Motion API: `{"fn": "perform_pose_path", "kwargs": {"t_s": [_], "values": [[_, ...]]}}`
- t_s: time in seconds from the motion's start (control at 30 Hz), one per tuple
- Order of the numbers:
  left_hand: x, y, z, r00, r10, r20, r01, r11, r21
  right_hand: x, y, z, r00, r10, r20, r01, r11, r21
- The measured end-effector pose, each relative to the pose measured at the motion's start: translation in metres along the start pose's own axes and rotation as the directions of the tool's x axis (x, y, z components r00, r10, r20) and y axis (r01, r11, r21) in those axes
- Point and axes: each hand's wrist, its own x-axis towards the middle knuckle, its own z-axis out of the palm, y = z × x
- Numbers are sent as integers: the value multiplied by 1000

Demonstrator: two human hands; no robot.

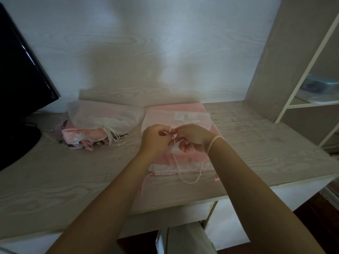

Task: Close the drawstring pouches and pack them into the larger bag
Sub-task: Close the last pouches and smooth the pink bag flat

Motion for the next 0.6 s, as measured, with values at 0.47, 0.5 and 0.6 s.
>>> {"fn": "perform_pose_path", "kwargs": {"t_s": [0.47, 0.5, 0.6], "values": [[0, 1, -1, 907, -392, 153, 381, 612, -693, 1, 9, 5, 983, 36, -179, 154, 366, 918], [0, -2, -2, 901, -406, 155, 388, 590, -708, -1, 8, 1, 979, 16, -206, 187, 353, 917], [1, -3, -3, 893, -420, 161, 402, 586, -703, -9, 3, -12, 957, -75, -280, 285, 413, 865]]}}
